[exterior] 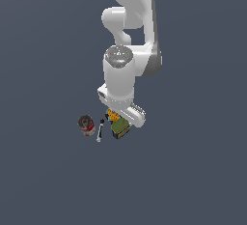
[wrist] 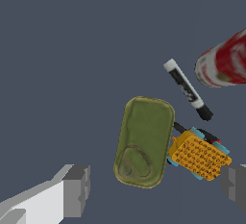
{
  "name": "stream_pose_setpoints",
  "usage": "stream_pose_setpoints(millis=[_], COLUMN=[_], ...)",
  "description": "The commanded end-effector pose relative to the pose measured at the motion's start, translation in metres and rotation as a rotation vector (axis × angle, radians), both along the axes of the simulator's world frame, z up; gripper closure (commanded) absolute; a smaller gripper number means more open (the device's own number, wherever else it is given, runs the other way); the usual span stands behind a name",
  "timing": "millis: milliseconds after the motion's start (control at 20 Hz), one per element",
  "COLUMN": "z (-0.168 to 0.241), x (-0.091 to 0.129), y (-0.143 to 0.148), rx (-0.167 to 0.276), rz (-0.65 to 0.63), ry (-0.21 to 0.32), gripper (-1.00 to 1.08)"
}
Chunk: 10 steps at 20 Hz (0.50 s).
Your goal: Pick up a designated object from a clutter of objects.
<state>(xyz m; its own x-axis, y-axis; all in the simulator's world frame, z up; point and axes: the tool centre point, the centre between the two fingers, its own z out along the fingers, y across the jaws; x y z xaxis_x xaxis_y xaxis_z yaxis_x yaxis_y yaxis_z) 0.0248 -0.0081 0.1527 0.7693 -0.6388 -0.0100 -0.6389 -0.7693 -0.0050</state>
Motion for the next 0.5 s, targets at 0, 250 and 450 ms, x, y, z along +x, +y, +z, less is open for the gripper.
stream_pose_setpoints(millis=[0,250,450], z=[-0.013,-0.031,-0.040], x=[0.000,-0.001,-0.002], y=[-0.001,-0.002,-0.002], rx=[-0.003,-0.007,-0.010], rz=[-0.055,-0.133,-0.170], ry=[-0.001,-0.003,-0.003], gripper=[-0.92,-0.92,-0.92])
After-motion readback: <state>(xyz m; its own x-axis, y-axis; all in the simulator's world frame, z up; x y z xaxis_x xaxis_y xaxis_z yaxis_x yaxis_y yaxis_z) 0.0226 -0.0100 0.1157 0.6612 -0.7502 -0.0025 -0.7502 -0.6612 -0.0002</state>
